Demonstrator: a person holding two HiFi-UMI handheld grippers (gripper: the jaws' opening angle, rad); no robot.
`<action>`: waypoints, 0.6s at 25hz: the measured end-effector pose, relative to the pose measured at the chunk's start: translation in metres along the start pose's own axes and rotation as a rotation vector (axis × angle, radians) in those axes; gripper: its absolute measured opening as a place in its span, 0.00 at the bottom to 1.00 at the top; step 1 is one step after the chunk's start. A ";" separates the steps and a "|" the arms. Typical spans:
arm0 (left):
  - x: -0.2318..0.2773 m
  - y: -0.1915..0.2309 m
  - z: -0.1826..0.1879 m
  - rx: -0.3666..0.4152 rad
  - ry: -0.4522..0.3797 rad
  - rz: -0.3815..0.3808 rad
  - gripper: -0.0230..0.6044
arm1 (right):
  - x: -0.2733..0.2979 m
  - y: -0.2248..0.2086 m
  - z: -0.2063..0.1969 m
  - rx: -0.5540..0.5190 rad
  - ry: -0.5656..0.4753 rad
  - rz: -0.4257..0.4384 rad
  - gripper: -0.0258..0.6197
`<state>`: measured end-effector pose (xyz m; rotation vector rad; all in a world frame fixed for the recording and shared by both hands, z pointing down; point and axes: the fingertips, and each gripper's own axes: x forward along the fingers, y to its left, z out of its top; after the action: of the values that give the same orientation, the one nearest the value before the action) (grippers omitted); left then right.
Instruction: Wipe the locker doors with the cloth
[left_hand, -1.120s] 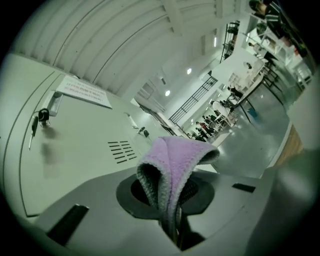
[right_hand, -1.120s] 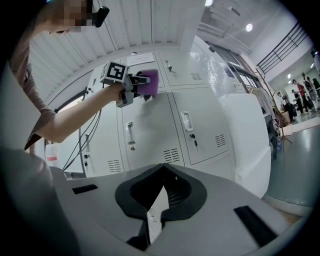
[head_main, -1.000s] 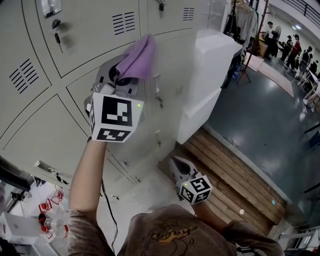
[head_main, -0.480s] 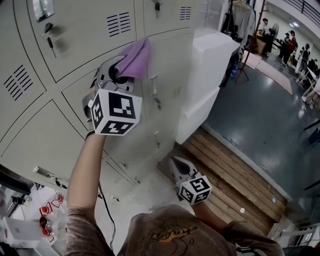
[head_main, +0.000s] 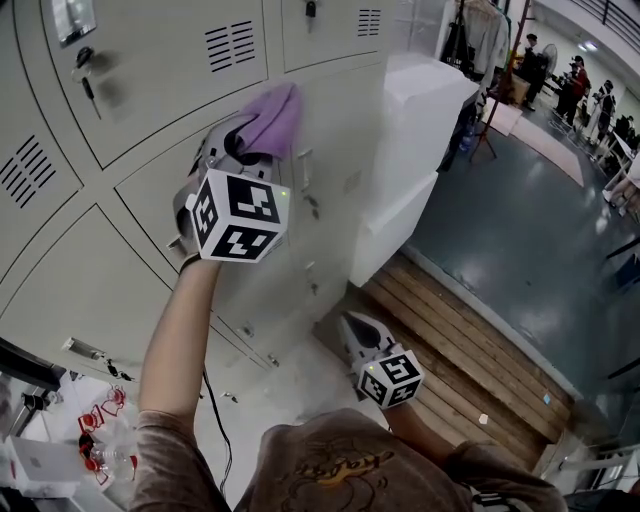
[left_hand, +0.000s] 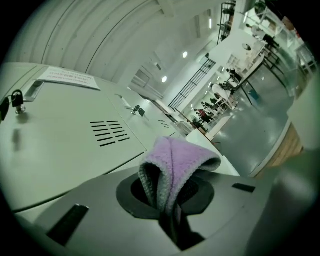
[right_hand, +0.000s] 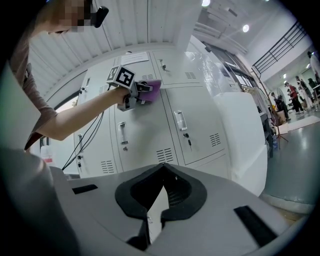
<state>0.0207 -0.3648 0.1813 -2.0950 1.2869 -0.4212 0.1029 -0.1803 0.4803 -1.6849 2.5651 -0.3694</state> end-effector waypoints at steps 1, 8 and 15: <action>0.001 -0.001 -0.001 -0.008 0.005 -0.002 0.10 | 0.000 -0.001 0.000 0.001 0.000 -0.001 0.04; 0.005 -0.016 -0.017 -0.042 0.053 -0.025 0.10 | -0.004 -0.008 -0.001 0.006 0.003 -0.011 0.04; 0.006 -0.035 -0.039 -0.068 0.095 -0.052 0.10 | -0.003 -0.009 -0.002 0.005 0.007 -0.002 0.04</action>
<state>0.0253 -0.3728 0.2336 -2.1924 1.3200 -0.5118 0.1123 -0.1803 0.4836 -1.6878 2.5651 -0.3818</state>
